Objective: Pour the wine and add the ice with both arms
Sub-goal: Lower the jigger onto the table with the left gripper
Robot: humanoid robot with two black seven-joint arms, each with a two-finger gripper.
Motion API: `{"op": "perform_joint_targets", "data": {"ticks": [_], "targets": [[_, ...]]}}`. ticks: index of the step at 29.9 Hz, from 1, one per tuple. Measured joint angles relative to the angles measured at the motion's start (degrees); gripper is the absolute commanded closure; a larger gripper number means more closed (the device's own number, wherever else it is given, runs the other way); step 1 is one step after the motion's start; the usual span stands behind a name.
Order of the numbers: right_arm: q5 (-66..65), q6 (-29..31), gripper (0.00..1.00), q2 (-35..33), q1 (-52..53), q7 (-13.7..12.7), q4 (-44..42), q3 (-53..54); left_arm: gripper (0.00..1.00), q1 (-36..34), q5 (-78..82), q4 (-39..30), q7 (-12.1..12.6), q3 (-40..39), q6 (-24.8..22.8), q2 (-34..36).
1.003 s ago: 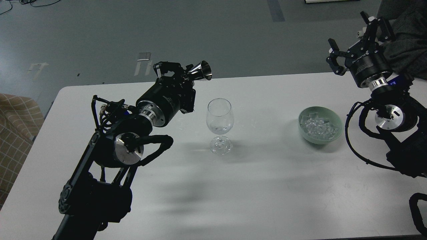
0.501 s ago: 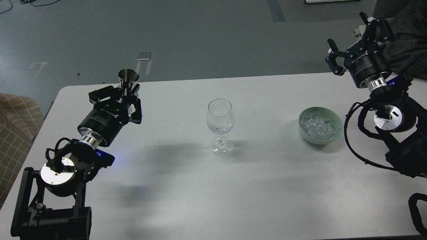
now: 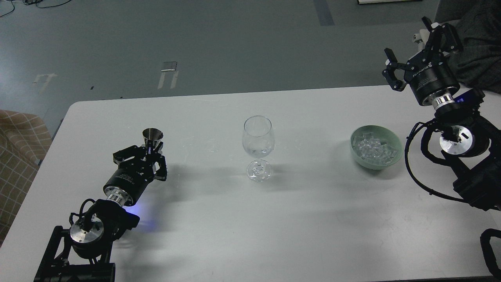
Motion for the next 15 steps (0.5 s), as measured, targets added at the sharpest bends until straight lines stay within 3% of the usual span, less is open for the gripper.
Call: {"op": "perform_joint_targets", "data": {"ticks": [6, 15], "targets": [[-0.03, -0.08, 0.0, 0.15, -0.06, 0.0, 0.0, 0.02, 0.54, -0.32, 0.01, 0.34, -0.12, -0.07, 0.0, 0.0], [-0.03, -0.07, 0.0, 0.18, -0.06, 0.0, 0.0, 0.03, 0.45, -0.91, 0.38, 0.77, -0.26, 0.01, 0.57, 0.0]]}}
